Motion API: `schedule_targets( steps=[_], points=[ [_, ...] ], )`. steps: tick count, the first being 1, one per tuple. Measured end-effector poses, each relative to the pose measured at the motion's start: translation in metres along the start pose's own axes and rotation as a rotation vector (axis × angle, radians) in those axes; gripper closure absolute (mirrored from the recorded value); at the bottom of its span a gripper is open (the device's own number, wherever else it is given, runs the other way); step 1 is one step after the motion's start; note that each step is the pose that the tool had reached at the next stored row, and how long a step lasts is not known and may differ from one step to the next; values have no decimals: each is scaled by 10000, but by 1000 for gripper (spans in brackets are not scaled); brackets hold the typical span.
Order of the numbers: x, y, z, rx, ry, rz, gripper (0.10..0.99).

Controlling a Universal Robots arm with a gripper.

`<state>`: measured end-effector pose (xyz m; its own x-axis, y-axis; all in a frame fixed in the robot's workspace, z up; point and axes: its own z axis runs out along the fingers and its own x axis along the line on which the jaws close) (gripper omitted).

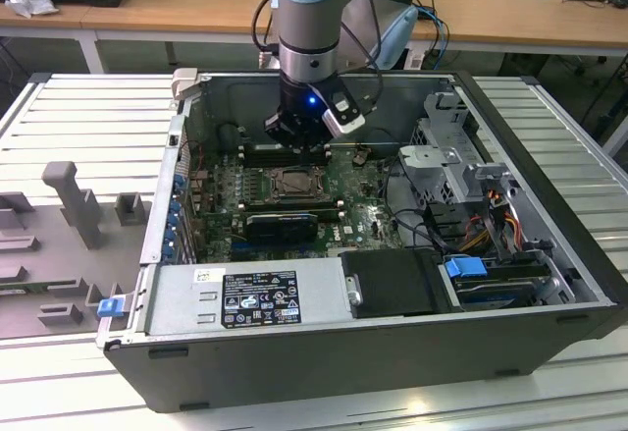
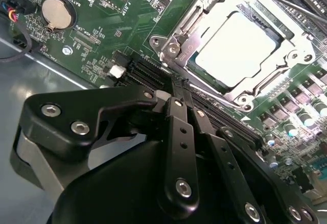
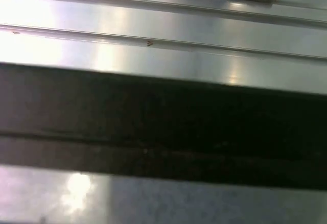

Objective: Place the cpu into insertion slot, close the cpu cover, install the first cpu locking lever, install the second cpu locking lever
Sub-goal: 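Install the first cpu locking lever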

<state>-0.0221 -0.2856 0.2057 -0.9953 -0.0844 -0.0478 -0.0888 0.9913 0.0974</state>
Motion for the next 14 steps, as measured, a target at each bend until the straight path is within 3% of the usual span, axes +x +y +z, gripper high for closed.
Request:
schedule_targets(
  steps=[10,12,14],
  points=[
    [2,-44,40,-1,2,1,980],
    [3,-57,48,-89,-1,5,980],
    [2,-60,52,-334,-27,14,980]
  ],
)
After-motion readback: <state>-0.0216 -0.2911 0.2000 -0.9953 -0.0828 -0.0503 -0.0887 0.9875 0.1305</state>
